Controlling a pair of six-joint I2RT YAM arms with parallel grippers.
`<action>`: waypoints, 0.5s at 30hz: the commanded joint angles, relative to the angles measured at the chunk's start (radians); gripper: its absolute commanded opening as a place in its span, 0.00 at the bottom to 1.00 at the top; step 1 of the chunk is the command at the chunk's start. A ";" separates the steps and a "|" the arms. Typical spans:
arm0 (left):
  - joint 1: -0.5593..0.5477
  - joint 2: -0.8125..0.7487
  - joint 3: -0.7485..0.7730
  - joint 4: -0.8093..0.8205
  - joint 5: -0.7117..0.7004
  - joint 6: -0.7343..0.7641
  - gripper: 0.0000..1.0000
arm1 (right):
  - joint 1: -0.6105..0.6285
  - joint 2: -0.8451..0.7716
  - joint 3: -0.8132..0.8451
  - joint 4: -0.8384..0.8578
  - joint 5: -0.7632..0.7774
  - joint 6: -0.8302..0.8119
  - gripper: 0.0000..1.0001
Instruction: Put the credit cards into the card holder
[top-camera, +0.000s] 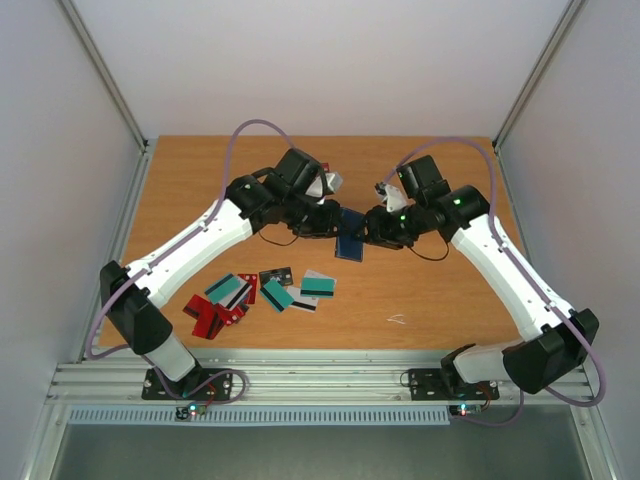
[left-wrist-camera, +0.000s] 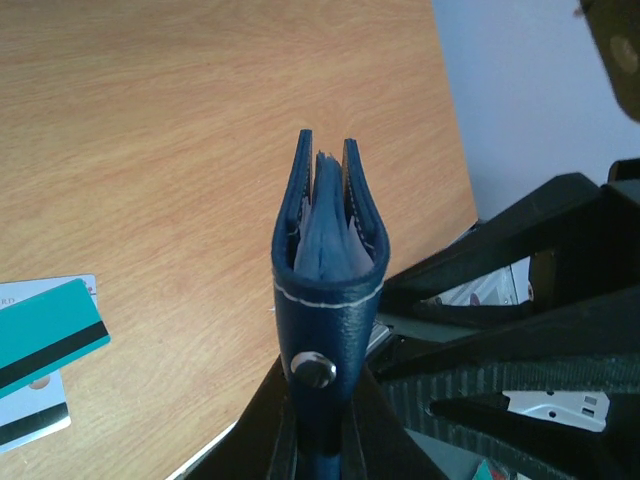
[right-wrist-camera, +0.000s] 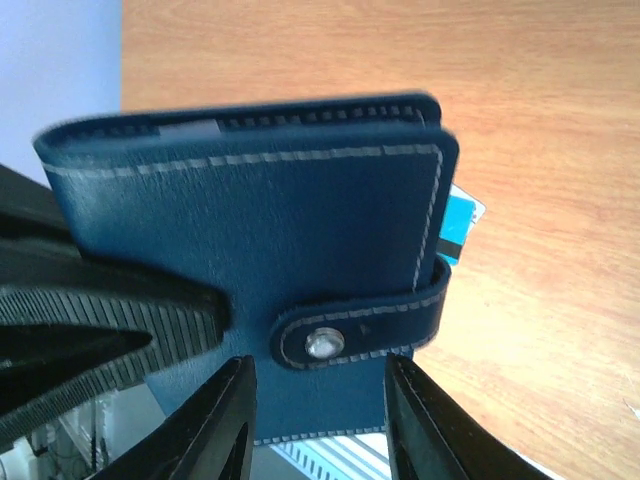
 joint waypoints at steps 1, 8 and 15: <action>-0.021 -0.005 0.030 -0.004 -0.014 0.015 0.00 | 0.015 0.015 0.017 0.041 0.021 0.007 0.36; -0.035 -0.010 0.025 -0.001 -0.025 0.008 0.00 | 0.031 0.046 0.014 0.016 0.072 -0.010 0.29; -0.035 -0.008 0.035 -0.004 -0.033 0.014 0.00 | 0.034 0.049 -0.014 -0.028 0.141 -0.051 0.18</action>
